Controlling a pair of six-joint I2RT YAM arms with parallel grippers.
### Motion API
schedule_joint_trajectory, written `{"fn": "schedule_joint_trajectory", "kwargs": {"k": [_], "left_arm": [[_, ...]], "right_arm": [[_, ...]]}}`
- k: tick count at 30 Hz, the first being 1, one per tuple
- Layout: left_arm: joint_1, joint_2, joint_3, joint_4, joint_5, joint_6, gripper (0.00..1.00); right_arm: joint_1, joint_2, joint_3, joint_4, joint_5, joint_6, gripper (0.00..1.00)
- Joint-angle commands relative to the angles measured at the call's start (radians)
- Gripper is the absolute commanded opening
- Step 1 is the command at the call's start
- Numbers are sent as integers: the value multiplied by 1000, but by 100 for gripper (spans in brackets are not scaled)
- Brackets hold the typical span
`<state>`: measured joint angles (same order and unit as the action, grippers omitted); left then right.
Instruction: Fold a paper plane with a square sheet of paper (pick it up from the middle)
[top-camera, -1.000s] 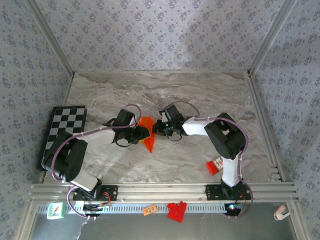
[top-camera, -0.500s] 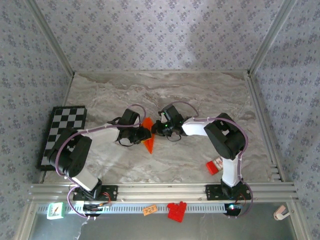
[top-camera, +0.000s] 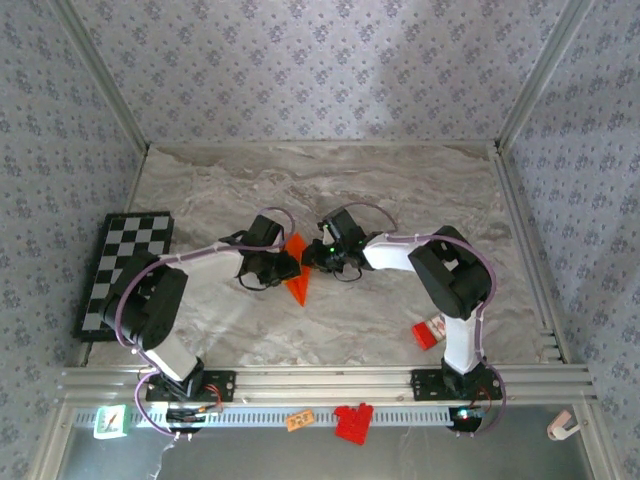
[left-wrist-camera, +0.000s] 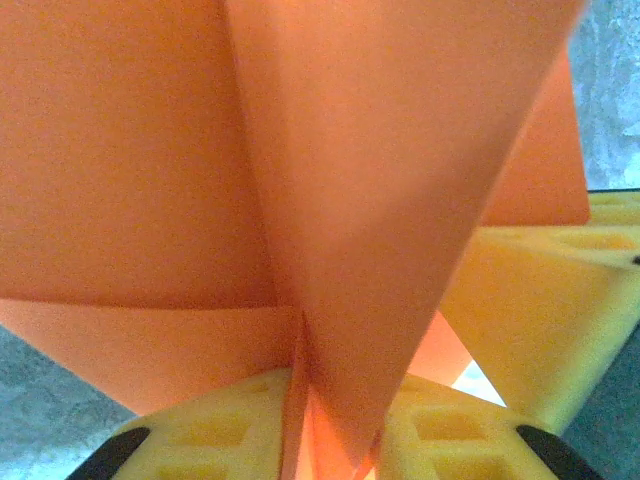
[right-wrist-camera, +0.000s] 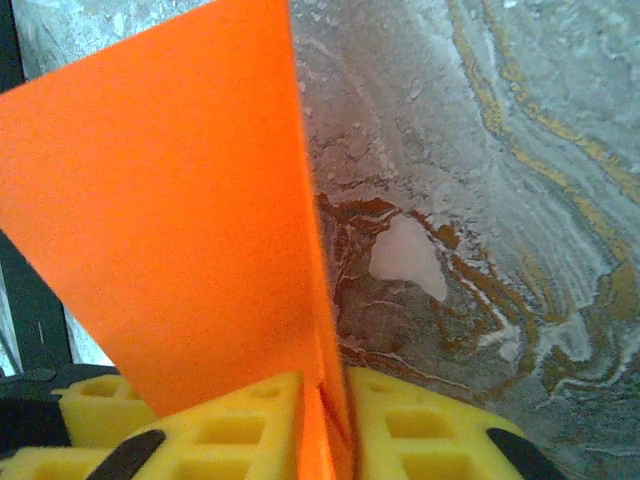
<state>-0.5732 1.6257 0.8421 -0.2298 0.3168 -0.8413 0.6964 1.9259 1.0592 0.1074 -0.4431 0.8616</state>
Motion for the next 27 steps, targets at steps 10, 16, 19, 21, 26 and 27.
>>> {"fn": "schedule_joint_trajectory", "kwargs": {"k": [10,16,19,21,26,27], "left_arm": [[-8,13,117,-194,-113,133,9],[-8,43,251,-379,-216,299,9],[-8,100,352,-421,-260,344,9],[-8,152,429,-443,-290,366,10],[-7,295,640,-522,-368,399,10],[-7,318,673,-529,-376,402,10]], "right_arm": [[-32,-164,-67,-95,183,-24,49],[-63,-295,-148,-160,364,-59,59],[-71,-360,-184,-184,449,-75,63],[-76,-400,-210,-187,488,-83,65],[-87,-473,-265,-182,541,-98,67],[-89,-482,-275,-179,547,-100,67]]}}
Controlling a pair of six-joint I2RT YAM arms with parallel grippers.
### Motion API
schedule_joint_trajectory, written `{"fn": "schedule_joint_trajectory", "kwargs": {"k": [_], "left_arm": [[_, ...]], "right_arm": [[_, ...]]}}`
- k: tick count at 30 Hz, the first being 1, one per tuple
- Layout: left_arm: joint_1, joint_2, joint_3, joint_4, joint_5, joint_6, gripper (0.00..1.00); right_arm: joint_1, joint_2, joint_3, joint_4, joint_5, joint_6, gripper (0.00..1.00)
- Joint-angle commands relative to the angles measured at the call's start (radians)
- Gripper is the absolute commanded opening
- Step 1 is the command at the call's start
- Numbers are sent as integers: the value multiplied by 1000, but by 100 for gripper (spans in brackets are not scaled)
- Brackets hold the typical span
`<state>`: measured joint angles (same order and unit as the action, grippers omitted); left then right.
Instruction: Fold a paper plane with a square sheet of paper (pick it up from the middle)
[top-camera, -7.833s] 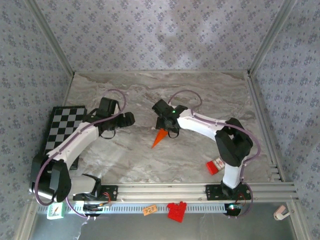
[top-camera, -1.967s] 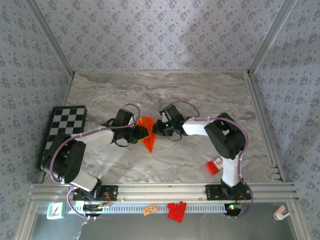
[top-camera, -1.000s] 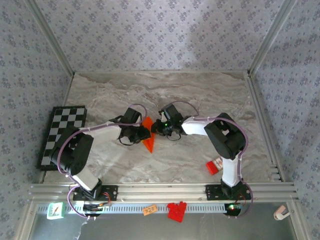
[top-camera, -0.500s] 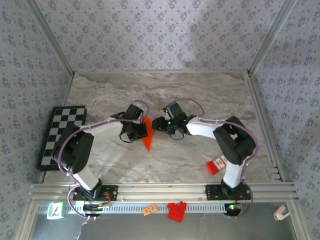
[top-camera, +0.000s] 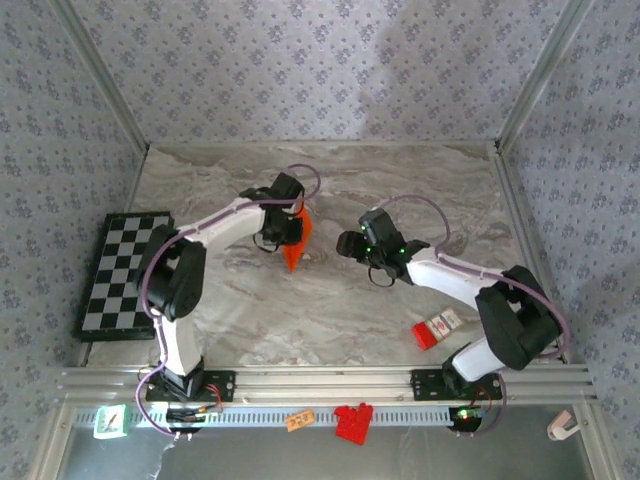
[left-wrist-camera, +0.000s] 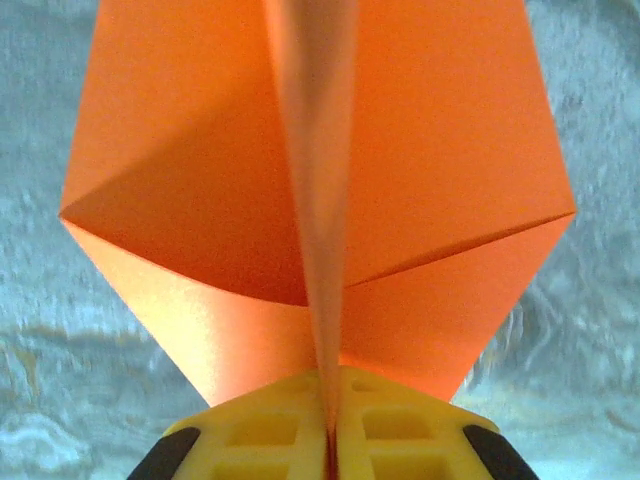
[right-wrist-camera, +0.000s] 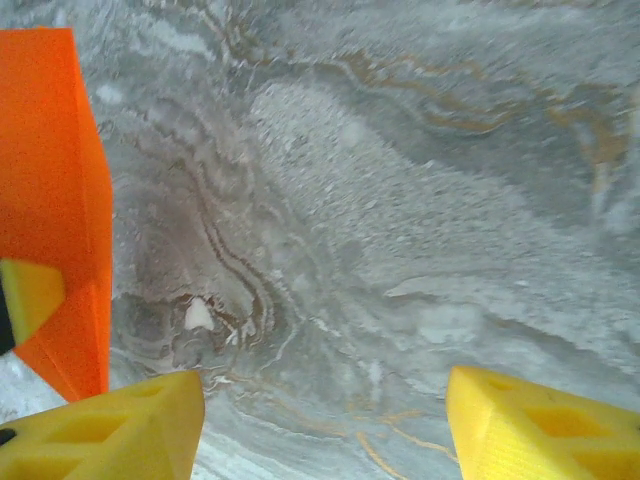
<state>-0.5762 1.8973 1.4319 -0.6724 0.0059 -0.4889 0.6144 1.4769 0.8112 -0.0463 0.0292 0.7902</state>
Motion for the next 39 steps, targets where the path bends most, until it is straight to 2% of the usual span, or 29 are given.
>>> {"fn": "schedule_joint_trajectory", "kwargs": {"k": [1,7,15,30,39], "left_arm": [[-5,74,117,-93,-69,51,10],[-4,223,297,-132,-87,59,11],[-3,317,415,-137,-81,56,15],[-10,380,420,-141,-46,38,21],[-31,412,434,-151,-92,20,22]], "right_arm": [[-8,-42,-37,-22,78,-28,67],[-24,-67,-86,7,53,-28,67],[-46,-90,-147,47,2,3,67],[-66,-112,-167,61,-14,18,67],[-66,-112,-167,52,-19,19,67]]}}
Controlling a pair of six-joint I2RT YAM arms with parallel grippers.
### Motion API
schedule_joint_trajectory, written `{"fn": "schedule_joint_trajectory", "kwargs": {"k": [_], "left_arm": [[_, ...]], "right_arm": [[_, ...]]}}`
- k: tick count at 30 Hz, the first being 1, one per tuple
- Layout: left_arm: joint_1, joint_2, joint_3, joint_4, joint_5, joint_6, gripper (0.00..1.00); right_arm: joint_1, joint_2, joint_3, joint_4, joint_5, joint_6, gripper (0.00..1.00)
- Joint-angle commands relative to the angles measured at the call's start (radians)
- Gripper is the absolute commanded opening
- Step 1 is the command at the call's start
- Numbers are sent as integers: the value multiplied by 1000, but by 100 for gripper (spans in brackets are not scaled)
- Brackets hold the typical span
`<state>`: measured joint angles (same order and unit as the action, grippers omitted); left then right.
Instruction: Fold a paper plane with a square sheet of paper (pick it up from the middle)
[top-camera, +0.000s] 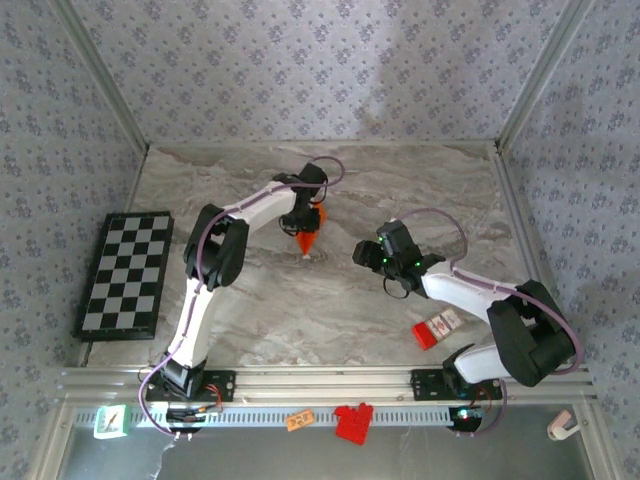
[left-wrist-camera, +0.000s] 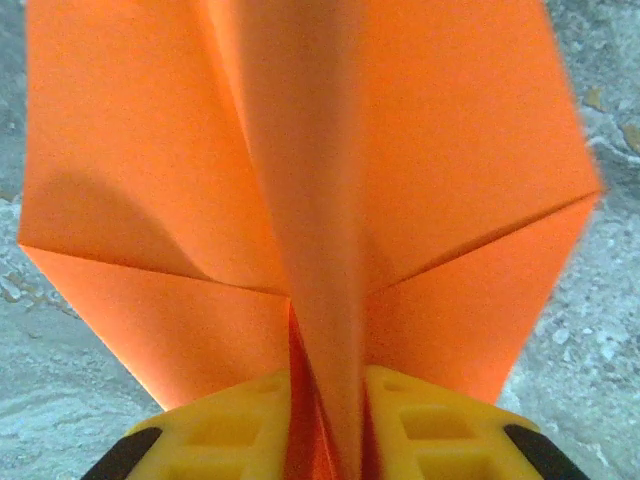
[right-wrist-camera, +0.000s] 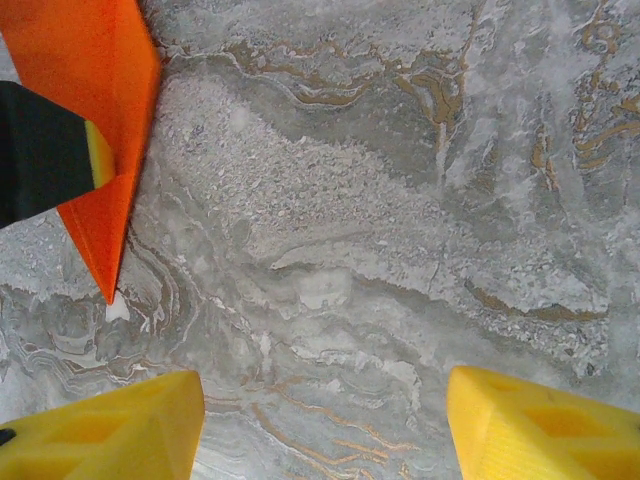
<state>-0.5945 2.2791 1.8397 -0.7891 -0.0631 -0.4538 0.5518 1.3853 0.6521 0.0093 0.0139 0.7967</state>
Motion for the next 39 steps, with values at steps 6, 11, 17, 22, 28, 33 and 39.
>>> {"fn": "schedule_joint_trajectory", "kwargs": {"k": [6,11,17,22,28,33,39], "left_arm": [[-19,46,31,-45,-67,-23,22],[-20,58,36,-50,-107,-32,25],[-19,91,66,-64,-143,-40,33],[-15,111,88,-66,-178,-66,36],[5,143,141,-49,-156,-99,39],[17,173,186,-45,-127,-96,39],[19,192,207,-46,-110,-75,40]], "right_arm": [[-4,-27,-8,-10,0,11,67],[-3,-31,-11,-12,4,9,67],[-4,-34,-6,-16,7,4,67],[-4,-43,-9,-18,19,-4,70],[-4,-63,-10,-32,50,-33,77],[-5,-74,-8,-41,66,-52,84],[-5,-75,-8,-43,68,-54,90]]}}
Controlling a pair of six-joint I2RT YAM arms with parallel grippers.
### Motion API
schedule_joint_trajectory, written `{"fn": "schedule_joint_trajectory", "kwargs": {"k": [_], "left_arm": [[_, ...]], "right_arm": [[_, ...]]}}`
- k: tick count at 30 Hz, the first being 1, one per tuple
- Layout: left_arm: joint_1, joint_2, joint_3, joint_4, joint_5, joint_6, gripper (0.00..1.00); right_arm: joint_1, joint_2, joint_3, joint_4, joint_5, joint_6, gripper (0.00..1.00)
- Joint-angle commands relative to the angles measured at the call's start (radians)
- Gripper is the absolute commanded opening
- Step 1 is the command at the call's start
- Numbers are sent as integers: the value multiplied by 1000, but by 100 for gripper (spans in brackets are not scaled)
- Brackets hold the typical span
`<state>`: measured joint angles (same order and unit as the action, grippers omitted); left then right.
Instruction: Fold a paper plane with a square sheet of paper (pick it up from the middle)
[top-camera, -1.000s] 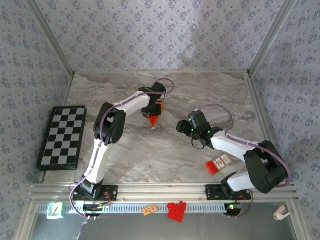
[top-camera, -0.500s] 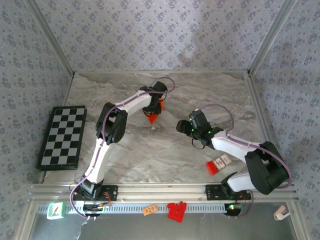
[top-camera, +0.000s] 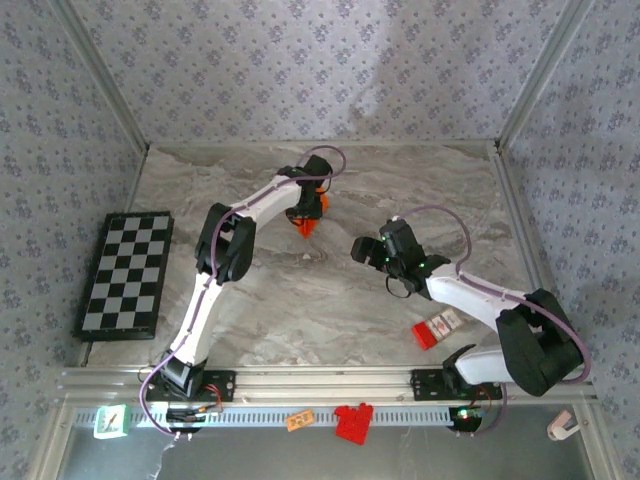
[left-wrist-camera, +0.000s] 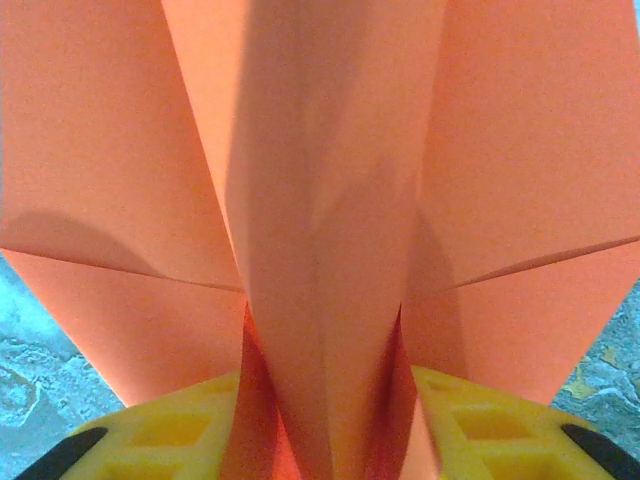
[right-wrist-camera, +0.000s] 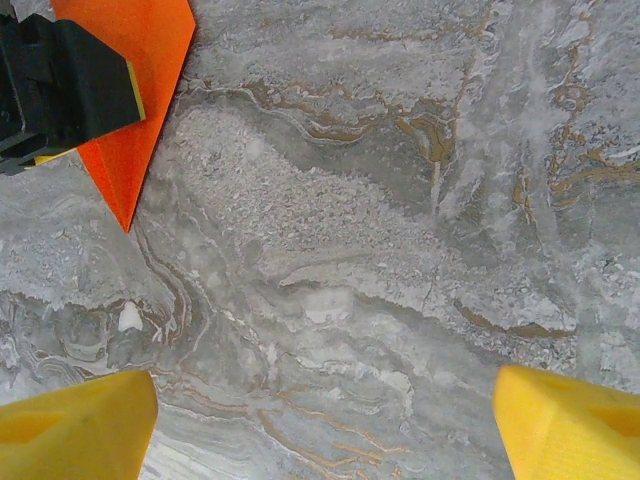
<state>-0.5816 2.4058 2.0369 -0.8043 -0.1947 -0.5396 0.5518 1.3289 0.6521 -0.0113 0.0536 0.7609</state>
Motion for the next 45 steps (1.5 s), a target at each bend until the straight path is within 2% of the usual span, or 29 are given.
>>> {"fn": "schedule_joint_trajectory", "kwargs": {"k": [1,8,15,37,42,45], "left_arm": [[5,67,11,-30,23,13,40],[5,73,19,-34,27,19,40],[3,20,89,-78,34,-4,42],[2,-176,81,-93,7,-36,56],[2,-331,-23,-29,-65,-16,61],[6,-460,-155,58,-120,28,72]], "right_arm": [[-5,-18,-9,-21,28,-19,91],[-5,-17,-8,-22,26,-18,96],[-4,-16,-7,-20,23,-16,95],[-22,-66,24,-85,73,-48,95],[-42,-128,89,-151,101,-203,96],[-48,-175,132,-187,165,-311,100]]}}
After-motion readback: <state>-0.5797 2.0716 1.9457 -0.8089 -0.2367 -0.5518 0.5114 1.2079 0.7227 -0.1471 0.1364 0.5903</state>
